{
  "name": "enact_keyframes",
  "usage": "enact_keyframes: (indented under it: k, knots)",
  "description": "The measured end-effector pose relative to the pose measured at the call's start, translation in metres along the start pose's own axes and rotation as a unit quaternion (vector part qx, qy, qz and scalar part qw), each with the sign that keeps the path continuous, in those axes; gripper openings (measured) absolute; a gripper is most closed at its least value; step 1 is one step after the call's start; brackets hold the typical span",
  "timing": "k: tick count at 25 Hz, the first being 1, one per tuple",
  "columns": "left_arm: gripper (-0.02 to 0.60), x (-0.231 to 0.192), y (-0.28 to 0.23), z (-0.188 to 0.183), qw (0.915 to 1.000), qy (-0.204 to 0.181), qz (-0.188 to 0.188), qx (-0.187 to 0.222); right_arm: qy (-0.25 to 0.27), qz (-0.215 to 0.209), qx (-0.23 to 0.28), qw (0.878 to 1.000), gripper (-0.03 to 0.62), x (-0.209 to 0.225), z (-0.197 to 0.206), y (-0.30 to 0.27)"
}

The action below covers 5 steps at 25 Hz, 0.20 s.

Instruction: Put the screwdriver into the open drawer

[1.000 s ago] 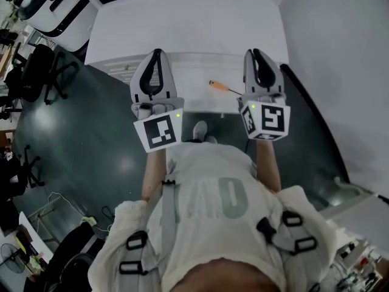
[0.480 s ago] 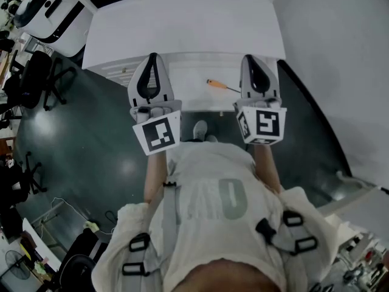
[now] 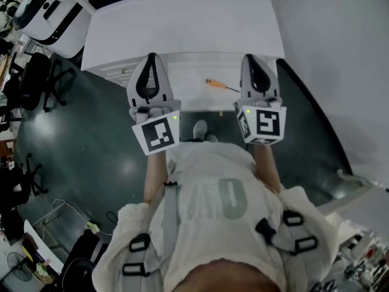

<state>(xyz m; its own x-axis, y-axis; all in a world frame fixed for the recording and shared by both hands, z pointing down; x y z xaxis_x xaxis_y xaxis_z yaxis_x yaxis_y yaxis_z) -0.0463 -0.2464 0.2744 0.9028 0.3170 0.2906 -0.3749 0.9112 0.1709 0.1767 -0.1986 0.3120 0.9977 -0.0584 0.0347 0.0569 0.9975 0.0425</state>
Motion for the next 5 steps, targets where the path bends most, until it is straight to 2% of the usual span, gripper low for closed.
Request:
enact_keyframes:
  k: [5]
  knots:
    - [0.006, 0.0035, -0.002, 0.0002, 1.0, 0.0, 0.002, 0.001, 0.003, 0.002, -0.002, 1.0, 0.006, 0.0043, 0.0021, 0.0021]
Point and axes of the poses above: the fingertips, and each gripper's own axes: y backward along the fingers, x to its right, z out of its underside, the point moved 4 cm from there along y, backward along the fingers, and after that the axes turned 8 degrees about -y, right-handed, at the moved point
